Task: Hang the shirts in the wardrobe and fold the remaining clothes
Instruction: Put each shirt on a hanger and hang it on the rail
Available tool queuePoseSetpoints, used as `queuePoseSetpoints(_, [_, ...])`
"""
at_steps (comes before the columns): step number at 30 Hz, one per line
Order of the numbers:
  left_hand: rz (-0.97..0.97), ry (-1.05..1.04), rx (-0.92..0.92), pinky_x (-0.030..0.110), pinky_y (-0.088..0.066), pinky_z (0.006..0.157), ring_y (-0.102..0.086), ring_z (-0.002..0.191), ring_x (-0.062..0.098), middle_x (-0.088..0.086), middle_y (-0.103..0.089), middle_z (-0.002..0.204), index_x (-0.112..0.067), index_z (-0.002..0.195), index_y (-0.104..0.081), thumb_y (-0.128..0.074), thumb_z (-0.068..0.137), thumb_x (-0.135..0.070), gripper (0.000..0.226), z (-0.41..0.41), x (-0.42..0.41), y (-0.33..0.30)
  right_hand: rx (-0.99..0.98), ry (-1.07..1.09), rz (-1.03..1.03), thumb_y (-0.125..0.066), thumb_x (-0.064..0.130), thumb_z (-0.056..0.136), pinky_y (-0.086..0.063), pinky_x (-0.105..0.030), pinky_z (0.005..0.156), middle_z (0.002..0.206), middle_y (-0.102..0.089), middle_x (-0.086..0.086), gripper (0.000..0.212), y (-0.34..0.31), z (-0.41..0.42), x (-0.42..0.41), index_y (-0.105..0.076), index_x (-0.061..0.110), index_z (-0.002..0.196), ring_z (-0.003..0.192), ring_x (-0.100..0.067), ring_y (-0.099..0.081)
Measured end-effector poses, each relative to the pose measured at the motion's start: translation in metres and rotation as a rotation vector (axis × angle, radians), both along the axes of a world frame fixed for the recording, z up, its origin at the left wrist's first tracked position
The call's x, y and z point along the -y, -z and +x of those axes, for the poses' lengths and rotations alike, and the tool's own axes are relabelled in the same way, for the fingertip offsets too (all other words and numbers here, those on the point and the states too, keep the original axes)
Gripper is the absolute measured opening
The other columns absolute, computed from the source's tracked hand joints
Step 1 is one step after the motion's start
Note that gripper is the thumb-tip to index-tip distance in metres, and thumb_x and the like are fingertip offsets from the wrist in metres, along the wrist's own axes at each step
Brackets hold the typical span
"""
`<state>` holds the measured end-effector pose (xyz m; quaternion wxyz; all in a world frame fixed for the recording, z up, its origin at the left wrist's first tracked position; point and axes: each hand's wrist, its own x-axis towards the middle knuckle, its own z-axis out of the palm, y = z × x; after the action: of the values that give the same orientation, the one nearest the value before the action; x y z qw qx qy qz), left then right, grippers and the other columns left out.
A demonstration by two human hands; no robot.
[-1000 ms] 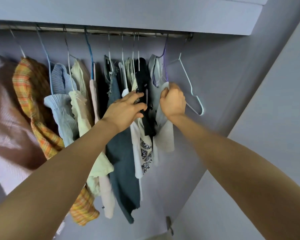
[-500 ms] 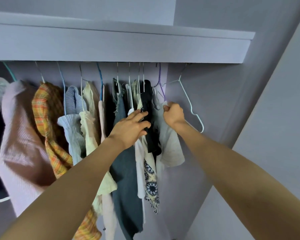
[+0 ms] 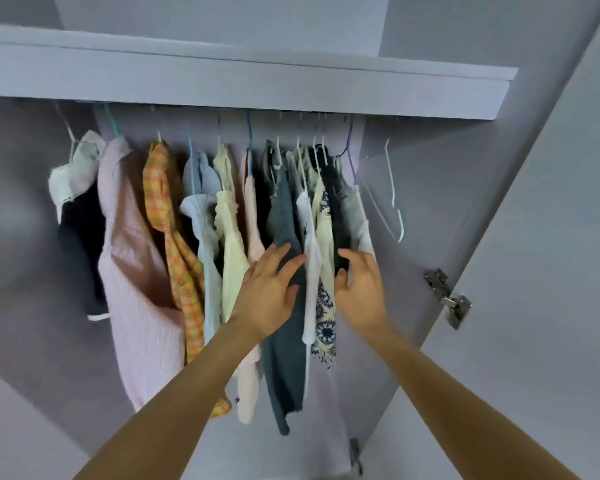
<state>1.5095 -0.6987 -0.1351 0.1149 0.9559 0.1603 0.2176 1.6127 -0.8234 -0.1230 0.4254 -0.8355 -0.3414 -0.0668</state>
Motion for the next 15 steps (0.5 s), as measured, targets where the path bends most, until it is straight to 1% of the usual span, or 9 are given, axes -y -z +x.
queuePoseSetpoints(1, [-0.054, -0.037, 0.025, 0.039, -0.021, 0.114, -0.016, 0.143, 0.022, 0.006, -0.024, 0.152, -0.02, 0.143, -0.034, -0.048, 0.095, -0.019, 0.051, -0.019, 0.005, 0.01, -0.029, -0.053, 0.001, -0.044, 0.001, 0.09, -0.034, -0.029, 0.101, 0.126, -0.05, -0.012, 0.038, 0.01, -0.013, 0.001, -0.052, 0.005, 0.127, 0.12, -0.025, -0.044])
queuePoseSetpoints(3, [-0.18, -0.172, 0.062, 0.037, -0.028, 0.111, -0.026, 0.138, 0.025, 0.007, -0.031, 0.149, -0.019, 0.14, -0.039, -0.051, 0.093, -0.014, 0.049, -0.06, 0.016, 0.029, -0.102, -0.193, -0.033, -0.045, 0.001, 0.091, -0.036, -0.025, 0.097, 0.122, -0.054, -0.01, 0.035, 0.028, -0.039, 0.0, -0.054, 0.005, 0.125, 0.116, -0.023, -0.047])
queuePoseSetpoints(5, [-0.303, -0.398, 0.075, 0.036, -0.034, 0.106, -0.034, 0.134, 0.027, 0.007, -0.034, 0.147, -0.018, 0.138, -0.042, -0.051, 0.092, -0.013, 0.047, -0.115, 0.033, 0.052, -0.16, -0.399, -0.125, -0.046, 0.002, 0.092, -0.035, -0.019, 0.091, 0.119, -0.057, -0.01, 0.031, 0.049, -0.077, -0.005, -0.056, 0.005, 0.121, 0.114, -0.022, -0.05])
queuePoseSetpoints(6, [-0.325, -0.44, 0.066, 0.037, -0.035, 0.105, -0.035, 0.132, 0.027, 0.006, -0.034, 0.147, -0.018, 0.138, -0.042, -0.05, 0.093, -0.014, 0.046, -0.125, 0.036, 0.06, -0.185, -0.437, -0.16, -0.046, 0.003, 0.092, -0.036, -0.018, 0.088, 0.118, -0.058, -0.009, 0.029, 0.054, -0.083, -0.005, -0.057, 0.005, 0.119, 0.113, -0.022, -0.051])
queuePoseSetpoints(7, [-0.369, -0.54, 0.048, 0.038, -0.035, 0.104, -0.037, 0.131, 0.027, 0.006, -0.034, 0.147, -0.017, 0.138, -0.043, -0.05, 0.093, -0.016, 0.045, -0.156, 0.047, 0.073, -0.212, -0.54, -0.21, -0.047, 0.003, 0.092, -0.037, -0.02, 0.086, 0.116, -0.059, -0.011, 0.026, 0.067, -0.106, -0.007, -0.059, 0.004, 0.115, 0.11, -0.023, -0.053])
queuePoseSetpoints(9, [-0.433, -0.67, 0.06, 0.039, -0.037, 0.102, -0.043, 0.127, 0.029, 0.007, -0.041, 0.142, -0.014, 0.134, -0.047, -0.051, 0.092, -0.014, 0.042, -0.198, 0.066, 0.088, -0.25, -0.679, -0.288, -0.047, -0.001, 0.09, -0.042, -0.032, 0.085, 0.107, -0.062, -0.018, 0.019, 0.083, -0.134, -0.006, -0.059, -0.003, 0.104, 0.103, -0.03, -0.055])
queuePoseSetpoints(11, [-0.493, -0.878, 0.091, 0.036, -0.039, 0.099, -0.047, 0.121, 0.029, 0.008, -0.048, 0.135, -0.011, 0.13, -0.052, -0.053, 0.091, -0.011, 0.039, -0.252, 0.106, 0.105, -0.271, -0.857, -0.408, -0.045, -0.004, 0.088, -0.043, -0.041, 0.084, 0.104, -0.061, -0.023, 0.018, 0.105, -0.176, 0.003, -0.058, -0.008, 0.101, 0.101, -0.035, -0.055])
queuePoseSetpoints(12, [-0.508, -0.971, 0.106, 0.034, -0.039, 0.099, -0.048, 0.12, 0.029, 0.008, -0.05, 0.134, -0.011, 0.129, -0.054, -0.053, 0.091, -0.011, 0.038, -0.276, 0.128, 0.113, -0.273, -0.926, -0.461, -0.045, -0.003, 0.089, -0.043, -0.04, 0.085, 0.107, -0.061, -0.022, 0.02, 0.115, -0.195, 0.01, -0.058, -0.007, 0.104, 0.103, -0.034, -0.055])
queuePoseSetpoints(15, [-0.582, -1.228, 0.155, 0.031, -0.037, 0.099, -0.05, 0.12, 0.028, 0.008, -0.052, 0.132, -0.012, 0.128, -0.055, -0.053, 0.092, -0.013, 0.036, -0.34, 0.199, 0.131, -0.259, -1.141, -0.537, -0.046, 0.0, 0.091, -0.04, -0.03, 0.092, 0.117, -0.061, -0.014, 0.028, 0.14, -0.255, 0.034, -0.058, 0.001, 0.117, 0.11, -0.028, -0.056])
